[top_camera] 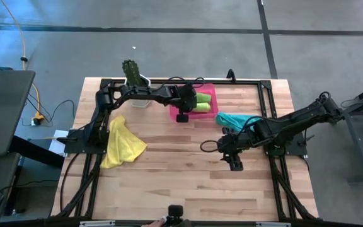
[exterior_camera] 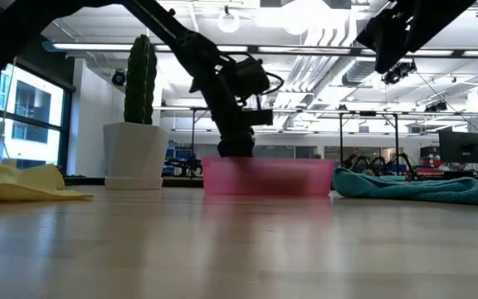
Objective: Roll microfiber towels into tight, uniform cylinder then place into a basket
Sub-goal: Put the rolled light green microfiber cloth into the pink bin
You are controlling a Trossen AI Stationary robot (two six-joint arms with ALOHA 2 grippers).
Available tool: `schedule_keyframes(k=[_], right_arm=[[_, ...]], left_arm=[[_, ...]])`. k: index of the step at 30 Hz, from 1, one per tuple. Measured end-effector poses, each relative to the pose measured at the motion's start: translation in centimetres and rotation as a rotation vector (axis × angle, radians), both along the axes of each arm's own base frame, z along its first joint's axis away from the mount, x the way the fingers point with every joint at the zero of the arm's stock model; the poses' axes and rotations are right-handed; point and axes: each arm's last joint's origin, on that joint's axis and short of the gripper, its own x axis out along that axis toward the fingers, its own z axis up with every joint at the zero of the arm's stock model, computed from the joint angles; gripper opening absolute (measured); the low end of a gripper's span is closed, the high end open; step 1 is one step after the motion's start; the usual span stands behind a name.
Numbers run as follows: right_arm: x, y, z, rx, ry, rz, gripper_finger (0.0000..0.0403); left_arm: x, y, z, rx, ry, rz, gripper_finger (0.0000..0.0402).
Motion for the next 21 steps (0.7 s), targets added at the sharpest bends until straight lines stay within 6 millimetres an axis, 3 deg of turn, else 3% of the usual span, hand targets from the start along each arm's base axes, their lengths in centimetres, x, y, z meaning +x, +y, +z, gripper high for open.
schedule_keyframes(k=[12,21], right_arm=[[-0.05,-0.02,-0.03,-0.01,0.003,0.015,0.0215],[-0.05,0.0,-0.03,-0.006,0.004,0.017,0.0215]], left_arm=[[-0.25,-0.74,-0.31,-0.054,0.046,-0.02,0.0058],[-0.17,-0.88,-0.31,-0.087,0.024,0.068,0.0117]])
